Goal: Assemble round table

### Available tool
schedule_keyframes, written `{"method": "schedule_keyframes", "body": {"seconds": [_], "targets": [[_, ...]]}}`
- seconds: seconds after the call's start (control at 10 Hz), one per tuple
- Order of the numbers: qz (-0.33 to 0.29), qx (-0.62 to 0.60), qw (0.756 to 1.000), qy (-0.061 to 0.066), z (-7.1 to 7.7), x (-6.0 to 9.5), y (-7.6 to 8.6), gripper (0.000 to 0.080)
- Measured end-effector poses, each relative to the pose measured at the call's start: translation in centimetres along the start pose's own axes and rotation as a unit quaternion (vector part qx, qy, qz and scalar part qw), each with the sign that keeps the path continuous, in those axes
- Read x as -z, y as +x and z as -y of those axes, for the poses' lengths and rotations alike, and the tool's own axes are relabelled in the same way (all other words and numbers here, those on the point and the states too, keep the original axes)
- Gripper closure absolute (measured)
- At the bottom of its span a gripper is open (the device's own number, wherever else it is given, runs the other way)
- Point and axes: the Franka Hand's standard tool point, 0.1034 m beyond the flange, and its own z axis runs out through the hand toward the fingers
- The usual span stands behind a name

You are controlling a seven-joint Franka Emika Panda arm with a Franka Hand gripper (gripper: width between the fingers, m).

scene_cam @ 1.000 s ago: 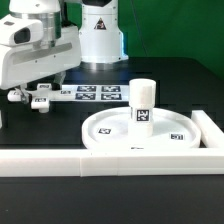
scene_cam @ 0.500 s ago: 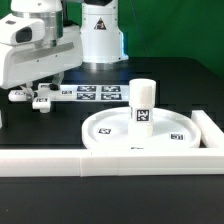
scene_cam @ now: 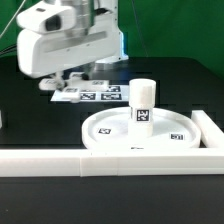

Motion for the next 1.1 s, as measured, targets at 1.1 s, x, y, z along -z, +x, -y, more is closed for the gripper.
{"method": "schedule_keyframes", "body": {"seconds": [1.1], "targets": [[-0.016, -0.094, 0.995, -0.007, 4.2, 4.5, 7.4, 0.0357]]}}
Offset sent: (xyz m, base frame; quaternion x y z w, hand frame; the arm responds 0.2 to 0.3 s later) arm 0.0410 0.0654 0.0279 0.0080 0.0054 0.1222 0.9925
